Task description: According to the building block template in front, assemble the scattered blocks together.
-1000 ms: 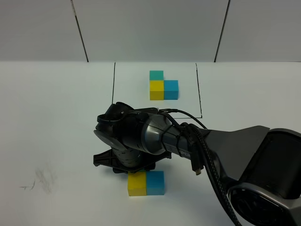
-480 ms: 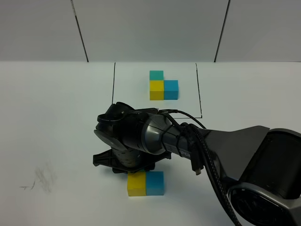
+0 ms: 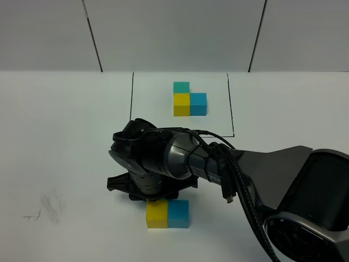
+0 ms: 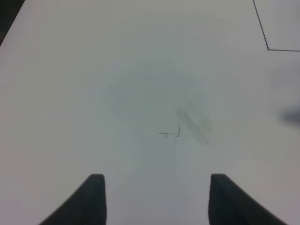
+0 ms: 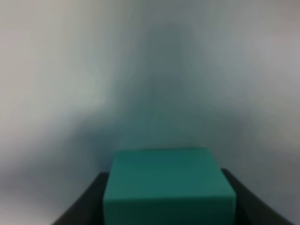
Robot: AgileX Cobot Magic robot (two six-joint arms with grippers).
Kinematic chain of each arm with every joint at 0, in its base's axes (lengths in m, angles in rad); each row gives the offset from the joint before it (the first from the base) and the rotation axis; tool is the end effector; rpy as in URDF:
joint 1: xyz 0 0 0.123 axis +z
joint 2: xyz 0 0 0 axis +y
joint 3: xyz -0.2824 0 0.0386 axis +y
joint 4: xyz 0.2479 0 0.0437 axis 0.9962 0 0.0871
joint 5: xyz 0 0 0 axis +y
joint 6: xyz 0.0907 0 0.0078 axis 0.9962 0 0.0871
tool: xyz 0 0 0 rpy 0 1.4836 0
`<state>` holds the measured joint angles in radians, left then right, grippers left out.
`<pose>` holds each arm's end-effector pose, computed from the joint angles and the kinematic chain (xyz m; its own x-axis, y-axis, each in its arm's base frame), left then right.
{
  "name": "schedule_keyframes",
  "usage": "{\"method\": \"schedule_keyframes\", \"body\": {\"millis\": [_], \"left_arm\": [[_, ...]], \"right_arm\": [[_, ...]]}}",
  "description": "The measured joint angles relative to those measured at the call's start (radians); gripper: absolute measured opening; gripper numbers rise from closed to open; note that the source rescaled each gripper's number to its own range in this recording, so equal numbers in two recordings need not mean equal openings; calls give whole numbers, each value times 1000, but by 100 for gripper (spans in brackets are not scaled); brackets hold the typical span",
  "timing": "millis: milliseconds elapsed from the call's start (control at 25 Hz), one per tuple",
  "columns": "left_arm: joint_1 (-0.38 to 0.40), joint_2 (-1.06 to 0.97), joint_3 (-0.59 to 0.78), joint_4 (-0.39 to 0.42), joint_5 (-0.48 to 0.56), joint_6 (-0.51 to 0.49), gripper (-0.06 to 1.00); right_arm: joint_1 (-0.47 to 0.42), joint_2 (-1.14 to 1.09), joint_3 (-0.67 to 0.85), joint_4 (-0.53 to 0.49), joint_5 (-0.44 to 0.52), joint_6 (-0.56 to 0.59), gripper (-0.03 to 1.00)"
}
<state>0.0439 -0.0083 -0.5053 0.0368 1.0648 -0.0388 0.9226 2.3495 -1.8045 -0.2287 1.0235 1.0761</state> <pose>-0.0071 0.0026 0.2783 -0.4452 -0.0405 -0.8945 -0.0820 0.9966 -0.0044 0.2974 0.3635 0.1169 -0.9757 0.0387 -0.2156 0.0459 0.9985 -0.0286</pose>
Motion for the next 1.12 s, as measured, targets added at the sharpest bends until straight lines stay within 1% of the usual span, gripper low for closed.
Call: {"method": "schedule_keyframes", "body": {"millis": [440,600,680,880,960,1040,1120], "left_arm": [[0,0,0,0,0,0,10],[0,0,0,0,0,0,10],[0,0,0,0,0,0,10],[0,0,0,0,0,0,10],[0,0,0,0,0,0,10],[0,0,0,0,0,0,10],[0,0,0,0,0,0,10]], "right_arm": [[0,0,0,1,0,5,18],[0,0,-1,1,-3,-19,19],[0,1,-1,0,-5,-36,25],[0,-6,-1,-8,-13,-72,50],[0,-24,-1,-16,-13,-77,58],[0,-58,-1,-31,-15,-84,66],[-1,-103,-1,-74,-14,-88,74]]}}
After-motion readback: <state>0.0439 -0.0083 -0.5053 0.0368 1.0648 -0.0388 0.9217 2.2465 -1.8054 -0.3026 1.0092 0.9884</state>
